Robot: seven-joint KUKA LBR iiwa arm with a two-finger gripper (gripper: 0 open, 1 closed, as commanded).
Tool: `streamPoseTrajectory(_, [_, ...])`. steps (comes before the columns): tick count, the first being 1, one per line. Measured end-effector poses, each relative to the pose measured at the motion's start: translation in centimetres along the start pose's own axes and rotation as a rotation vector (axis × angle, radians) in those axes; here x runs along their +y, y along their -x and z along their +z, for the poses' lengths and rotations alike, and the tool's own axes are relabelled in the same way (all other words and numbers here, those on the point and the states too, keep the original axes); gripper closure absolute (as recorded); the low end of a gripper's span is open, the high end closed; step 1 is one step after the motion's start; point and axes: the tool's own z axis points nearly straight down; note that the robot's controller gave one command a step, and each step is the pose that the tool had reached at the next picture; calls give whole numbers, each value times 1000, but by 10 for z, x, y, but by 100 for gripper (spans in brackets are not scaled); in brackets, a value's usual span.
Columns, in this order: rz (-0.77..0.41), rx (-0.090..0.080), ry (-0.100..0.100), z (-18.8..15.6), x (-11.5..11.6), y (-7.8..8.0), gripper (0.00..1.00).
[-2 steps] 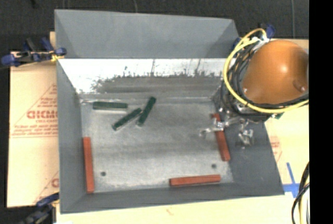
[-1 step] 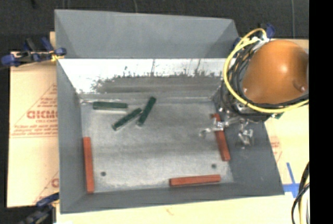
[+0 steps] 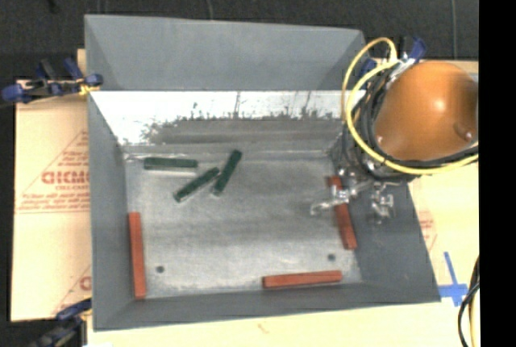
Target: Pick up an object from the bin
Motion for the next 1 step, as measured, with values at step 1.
streamPoseTrajectory(1, [-284, 2, -2, 32, -2, -4, 0])
